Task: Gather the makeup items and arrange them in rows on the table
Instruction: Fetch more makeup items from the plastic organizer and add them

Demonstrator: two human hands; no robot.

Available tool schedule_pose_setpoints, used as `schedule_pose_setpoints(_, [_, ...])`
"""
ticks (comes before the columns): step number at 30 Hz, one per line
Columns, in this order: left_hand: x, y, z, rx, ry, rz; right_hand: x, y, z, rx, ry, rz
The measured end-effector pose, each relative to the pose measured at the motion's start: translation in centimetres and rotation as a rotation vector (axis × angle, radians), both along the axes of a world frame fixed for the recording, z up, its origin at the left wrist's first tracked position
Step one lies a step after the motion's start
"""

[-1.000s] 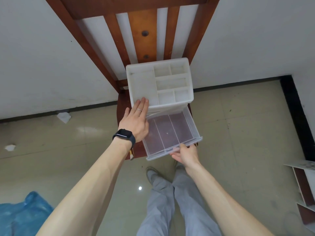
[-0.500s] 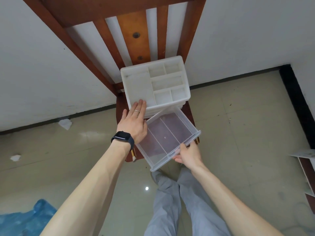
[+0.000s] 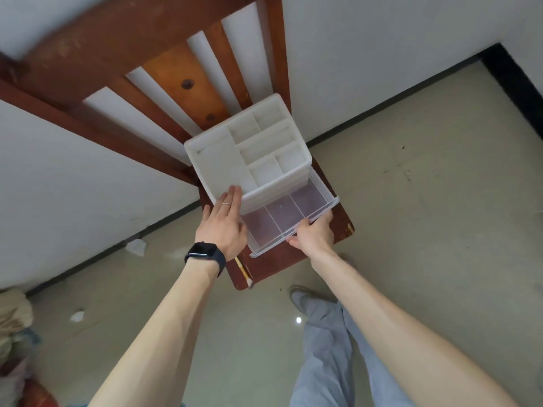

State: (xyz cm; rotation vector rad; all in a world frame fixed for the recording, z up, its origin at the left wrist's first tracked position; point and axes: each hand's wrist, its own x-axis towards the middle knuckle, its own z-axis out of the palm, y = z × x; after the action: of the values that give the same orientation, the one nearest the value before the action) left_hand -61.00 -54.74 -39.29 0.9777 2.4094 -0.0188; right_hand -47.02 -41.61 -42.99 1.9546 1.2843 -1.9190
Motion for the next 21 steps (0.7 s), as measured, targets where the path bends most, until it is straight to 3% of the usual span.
schedule_pose_setpoints(10, [-0.5,0.1,0.0,-0.059,-0.037,-0.009,-2.4,-0.4,0.5,-0.186,0.227,-0.258])
schedule_pose_setpoints(15, [-0.4,0.0,0.0,-0.012,-0.035,0.015,-2.6,0.8,1.5,-0.467,0.499,-0.438])
schedule_pose_setpoints(21, [-0.1,0.0,-0.1,0.021,-0.024,0.013,-5.2,2.3,2.7,-0.544,0.556,-0.498])
